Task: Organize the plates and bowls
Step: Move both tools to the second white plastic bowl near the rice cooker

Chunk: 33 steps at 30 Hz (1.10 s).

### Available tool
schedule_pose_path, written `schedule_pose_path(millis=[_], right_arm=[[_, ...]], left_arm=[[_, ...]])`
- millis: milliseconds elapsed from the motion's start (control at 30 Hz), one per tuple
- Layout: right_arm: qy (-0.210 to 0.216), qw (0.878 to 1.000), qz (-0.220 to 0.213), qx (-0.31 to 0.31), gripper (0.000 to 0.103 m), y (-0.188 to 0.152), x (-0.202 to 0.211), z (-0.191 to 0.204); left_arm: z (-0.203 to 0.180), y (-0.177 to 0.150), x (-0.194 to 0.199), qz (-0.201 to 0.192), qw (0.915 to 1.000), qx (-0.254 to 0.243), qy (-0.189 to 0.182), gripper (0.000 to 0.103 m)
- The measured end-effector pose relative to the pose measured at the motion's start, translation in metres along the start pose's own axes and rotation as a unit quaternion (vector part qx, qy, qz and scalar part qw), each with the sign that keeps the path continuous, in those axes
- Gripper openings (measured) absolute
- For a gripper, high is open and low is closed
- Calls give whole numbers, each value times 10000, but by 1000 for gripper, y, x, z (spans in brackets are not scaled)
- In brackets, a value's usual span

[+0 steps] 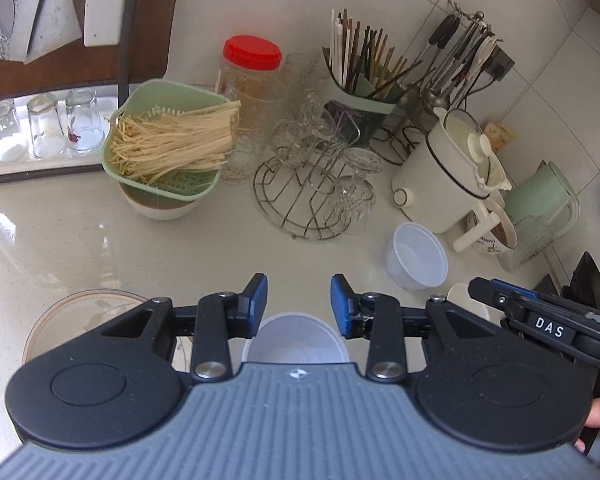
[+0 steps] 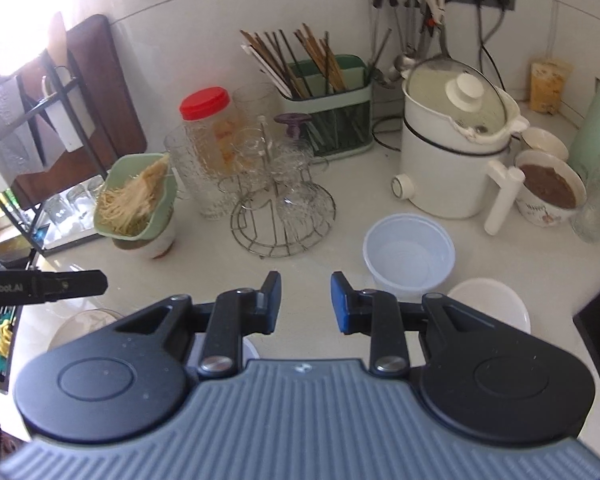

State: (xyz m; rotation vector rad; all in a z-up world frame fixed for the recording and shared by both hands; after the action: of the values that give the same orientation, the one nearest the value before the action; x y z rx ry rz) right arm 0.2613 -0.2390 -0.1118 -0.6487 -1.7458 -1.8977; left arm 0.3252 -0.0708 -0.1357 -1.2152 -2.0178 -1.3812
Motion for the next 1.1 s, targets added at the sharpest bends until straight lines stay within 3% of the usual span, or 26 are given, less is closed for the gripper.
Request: schedule_pose_path(millis=[433, 900, 967, 1100], right_arm=[[-334, 9984, 168, -424, 30, -9, 10, -22], [-788, 9943, 315, -646, 30, -2, -5, -87], [-839, 9930, 379, -741, 40, -2, -12, -98], [-749, 9927, 437, -840, 49, 0, -26, -114]], left_arm=[[-26, 18, -12, 1, 9993, -163, -351, 41], [-76, 13, -90, 578, 9962, -506, -411, 43], [-83, 13, -103, 636, 9957, -596, -320, 49], [-97, 14, -125, 857, 9942, -535, -366, 56]])
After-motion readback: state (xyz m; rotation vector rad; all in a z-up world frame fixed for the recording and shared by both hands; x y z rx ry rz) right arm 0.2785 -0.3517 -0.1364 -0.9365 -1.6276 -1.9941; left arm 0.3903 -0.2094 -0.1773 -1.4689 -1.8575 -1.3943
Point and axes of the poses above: each gripper's, at about its wrist camera, not at the fingertips, and x roughly against the way its jaws point, z to its left, y to its top, the point moved 9 cm from there along -x, roughly the way its jaws point, and after that the axes turned 6 degrees about x, right-handed, at the moved point
